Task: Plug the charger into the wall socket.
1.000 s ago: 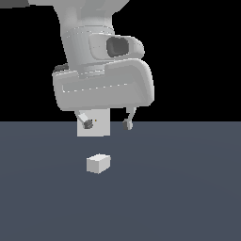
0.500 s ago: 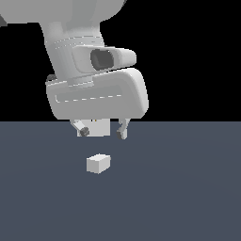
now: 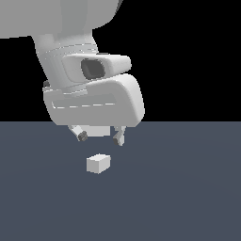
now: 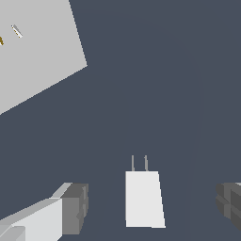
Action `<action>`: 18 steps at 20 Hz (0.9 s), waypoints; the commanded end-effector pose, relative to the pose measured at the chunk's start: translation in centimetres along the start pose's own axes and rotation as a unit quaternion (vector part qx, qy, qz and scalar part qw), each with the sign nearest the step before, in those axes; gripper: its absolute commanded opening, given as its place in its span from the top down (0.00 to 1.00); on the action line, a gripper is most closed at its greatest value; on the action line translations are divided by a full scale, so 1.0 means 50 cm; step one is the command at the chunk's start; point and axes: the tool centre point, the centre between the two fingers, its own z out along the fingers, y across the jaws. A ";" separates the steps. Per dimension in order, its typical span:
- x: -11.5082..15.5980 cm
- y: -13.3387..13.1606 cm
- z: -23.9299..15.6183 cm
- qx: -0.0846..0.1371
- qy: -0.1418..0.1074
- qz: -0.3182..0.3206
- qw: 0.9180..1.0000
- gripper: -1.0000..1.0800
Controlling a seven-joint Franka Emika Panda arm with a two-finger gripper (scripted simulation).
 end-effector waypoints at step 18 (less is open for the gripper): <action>-0.046 0.001 0.084 0.000 0.000 0.003 1.000 0.04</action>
